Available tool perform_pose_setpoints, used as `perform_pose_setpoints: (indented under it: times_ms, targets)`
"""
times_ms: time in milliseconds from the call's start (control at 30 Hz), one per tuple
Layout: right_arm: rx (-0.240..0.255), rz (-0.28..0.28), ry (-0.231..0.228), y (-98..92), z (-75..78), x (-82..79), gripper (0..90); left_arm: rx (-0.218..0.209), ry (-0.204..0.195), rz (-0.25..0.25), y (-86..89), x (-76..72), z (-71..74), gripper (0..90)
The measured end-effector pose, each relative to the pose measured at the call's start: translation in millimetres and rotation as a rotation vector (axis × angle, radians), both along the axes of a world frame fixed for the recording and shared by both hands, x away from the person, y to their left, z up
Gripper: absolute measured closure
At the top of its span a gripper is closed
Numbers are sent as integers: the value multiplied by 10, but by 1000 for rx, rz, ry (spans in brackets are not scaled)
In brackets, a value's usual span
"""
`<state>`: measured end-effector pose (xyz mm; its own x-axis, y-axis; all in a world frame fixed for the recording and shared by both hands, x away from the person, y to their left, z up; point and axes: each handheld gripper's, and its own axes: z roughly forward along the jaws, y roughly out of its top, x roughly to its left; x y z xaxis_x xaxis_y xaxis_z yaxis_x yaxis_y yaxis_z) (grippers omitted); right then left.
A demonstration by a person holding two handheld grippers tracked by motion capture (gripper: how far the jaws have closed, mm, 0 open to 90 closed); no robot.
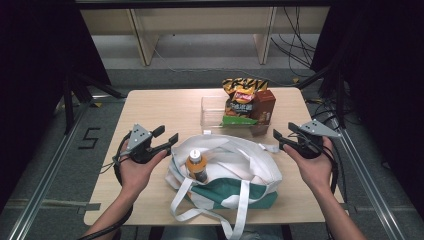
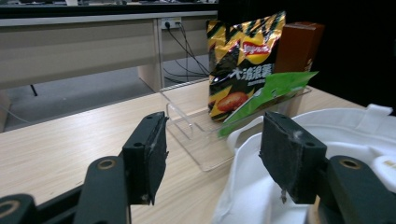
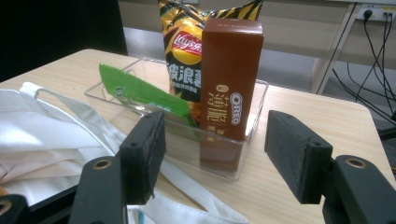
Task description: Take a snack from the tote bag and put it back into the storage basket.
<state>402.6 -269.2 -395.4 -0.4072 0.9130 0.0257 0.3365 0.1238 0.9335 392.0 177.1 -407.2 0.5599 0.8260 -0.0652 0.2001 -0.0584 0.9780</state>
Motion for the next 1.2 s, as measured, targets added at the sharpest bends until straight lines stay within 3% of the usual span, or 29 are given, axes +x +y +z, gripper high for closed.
perform_pose_setpoints:
  times_ms: [133,233,267,333,400,467,600,667,1067,1133,1200]
  targets:
    - [-8,2,-32,-29,68,-6,389,25,-9,-22,-46,-49,29,406]
    - [3,-9,-21,-19,92,-46,389,28,-11,-36,-77,-59,14,406]
    - [-21,2,-38,-34,91,-33,389,30,-6,-36,-83,-70,19,406]
    - [-6,-5,-18,-32,82,-36,389,31,-8,-42,-90,-84,30,406]
    - [-15,-2,-33,-55,66,-7,388,29,-7,-56,-94,-88,36,406]
    - [4,-12,-8,-57,48,-4,388,26,-8,-68,-102,-91,36,405]
    - [-21,-22,-11,-106,12,23,388,28,-4,-79,-123,-106,34,406]
    - [-4,-31,7,-101,4,17,388,15,-11,-87,-137,-111,35,407]
    - [-17,-29,-7,-133,-6,32,386,7,-5,-114,-205,-183,58,408]
    - [7,-54,1,-110,-30,20,386,-2,-16,-131,-224,-200,69,408]
    - [-3,-34,16,-116,-30,19,386,-1,-11,-128,-233,-229,97,408]
